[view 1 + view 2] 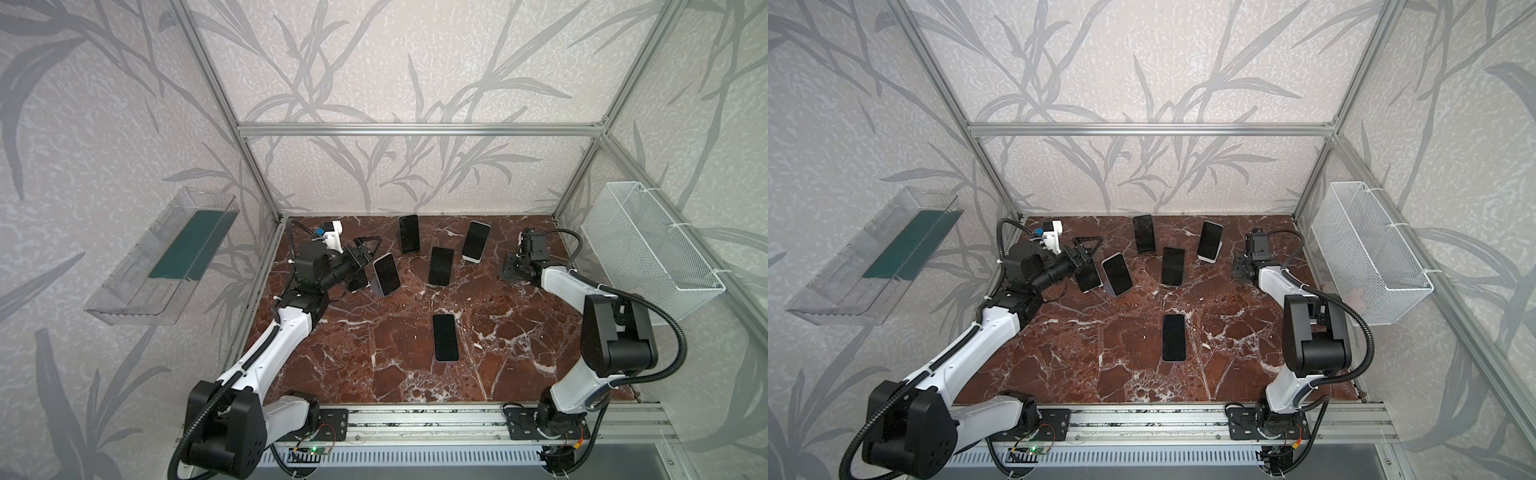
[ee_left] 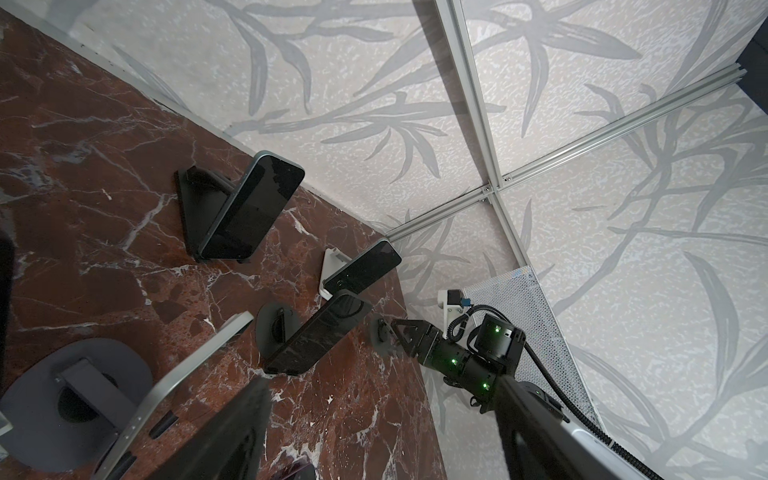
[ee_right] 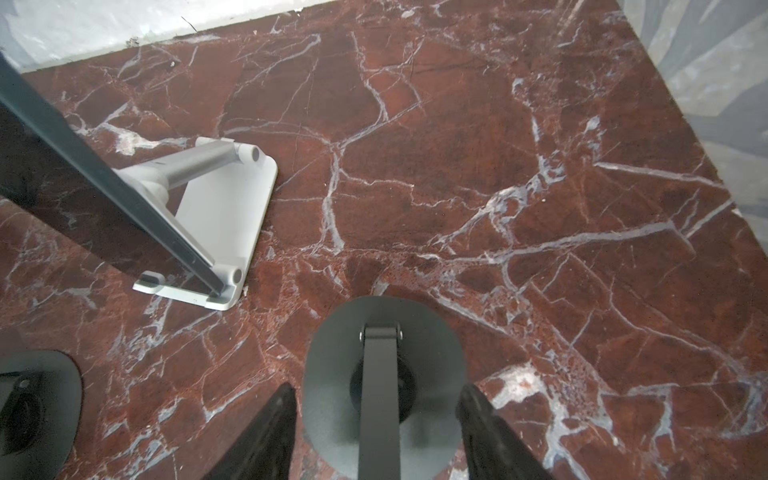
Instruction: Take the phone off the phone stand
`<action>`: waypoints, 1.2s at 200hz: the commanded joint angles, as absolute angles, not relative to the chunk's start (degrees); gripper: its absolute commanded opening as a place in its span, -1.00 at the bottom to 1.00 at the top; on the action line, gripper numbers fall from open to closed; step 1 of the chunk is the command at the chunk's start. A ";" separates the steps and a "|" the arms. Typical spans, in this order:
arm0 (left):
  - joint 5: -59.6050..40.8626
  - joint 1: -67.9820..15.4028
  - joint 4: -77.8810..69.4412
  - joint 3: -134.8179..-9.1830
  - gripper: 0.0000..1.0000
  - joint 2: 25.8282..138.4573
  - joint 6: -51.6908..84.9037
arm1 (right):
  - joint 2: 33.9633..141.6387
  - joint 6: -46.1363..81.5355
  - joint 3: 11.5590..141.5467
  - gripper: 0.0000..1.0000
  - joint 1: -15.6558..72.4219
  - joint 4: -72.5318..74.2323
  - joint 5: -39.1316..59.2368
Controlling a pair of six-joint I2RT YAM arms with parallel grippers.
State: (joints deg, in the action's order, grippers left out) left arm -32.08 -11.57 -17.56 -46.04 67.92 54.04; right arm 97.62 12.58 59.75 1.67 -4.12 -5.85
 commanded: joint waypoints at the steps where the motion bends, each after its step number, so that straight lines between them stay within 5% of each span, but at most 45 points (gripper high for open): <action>1: -33.14 -11.60 -18.62 -47.95 0.69 68.52 54.46 | 100.64 12.65 62.29 0.04 1.52 -4.39 -3.53; 30: -33.23 -11.60 -18.91 -47.81 0.70 68.22 54.54 | 101.31 12.05 61.88 0.10 1.76 -4.97 -3.02; 108: -33.10 -11.60 -18.65 -47.88 0.69 67.45 54.66 | 95.54 13.35 64.58 0.76 1.85 -13.38 -4.02; 216: -24.35 -11.95 -10.58 -50.58 0.68 67.77 58.29 | 76.44 17.85 58.80 0.76 12.10 -24.13 -11.66; 240: -23.48 -13.83 -9.25 -58.45 0.68 69.34 60.60 | 73.92 17.27 56.32 0.93 12.48 -25.47 -14.16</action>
